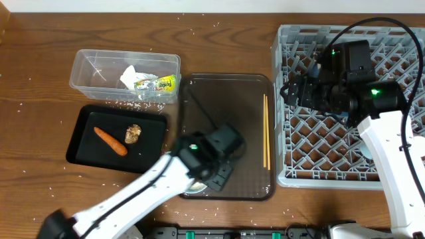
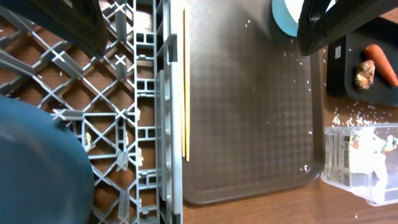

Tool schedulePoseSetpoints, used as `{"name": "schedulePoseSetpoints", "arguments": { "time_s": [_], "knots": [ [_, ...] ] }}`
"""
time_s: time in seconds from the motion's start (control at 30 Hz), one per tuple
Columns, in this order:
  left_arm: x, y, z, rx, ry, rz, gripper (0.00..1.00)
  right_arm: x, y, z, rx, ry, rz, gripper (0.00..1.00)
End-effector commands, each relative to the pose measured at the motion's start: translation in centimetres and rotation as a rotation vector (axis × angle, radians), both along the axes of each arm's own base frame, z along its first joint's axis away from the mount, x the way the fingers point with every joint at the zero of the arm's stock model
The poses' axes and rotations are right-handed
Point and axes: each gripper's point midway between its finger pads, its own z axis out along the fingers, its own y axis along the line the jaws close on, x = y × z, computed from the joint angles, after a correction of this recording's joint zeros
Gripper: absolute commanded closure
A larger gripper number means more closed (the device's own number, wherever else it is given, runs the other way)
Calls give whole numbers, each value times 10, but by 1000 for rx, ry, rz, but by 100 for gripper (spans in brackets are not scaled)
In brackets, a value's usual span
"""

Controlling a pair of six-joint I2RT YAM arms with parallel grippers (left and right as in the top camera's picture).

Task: Sort waste into correct bins and load items into the dishwasher rack
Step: 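Grasp the white bowl on the brown tray with the left gripper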

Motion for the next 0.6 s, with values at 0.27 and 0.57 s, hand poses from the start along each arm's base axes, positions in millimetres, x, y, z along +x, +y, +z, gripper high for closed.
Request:
{"name": "schedulePoseSetpoints", "arguments": {
  "time_s": [0.27,0.57],
  "knots": [
    [12,8,-33,147,-32,80,45,-2,0,-4,-6,22,-6,10],
    [-19,5,-71,70,101,74,46,-1,-5,-5,-31,17,-21,9]
  ]
}}
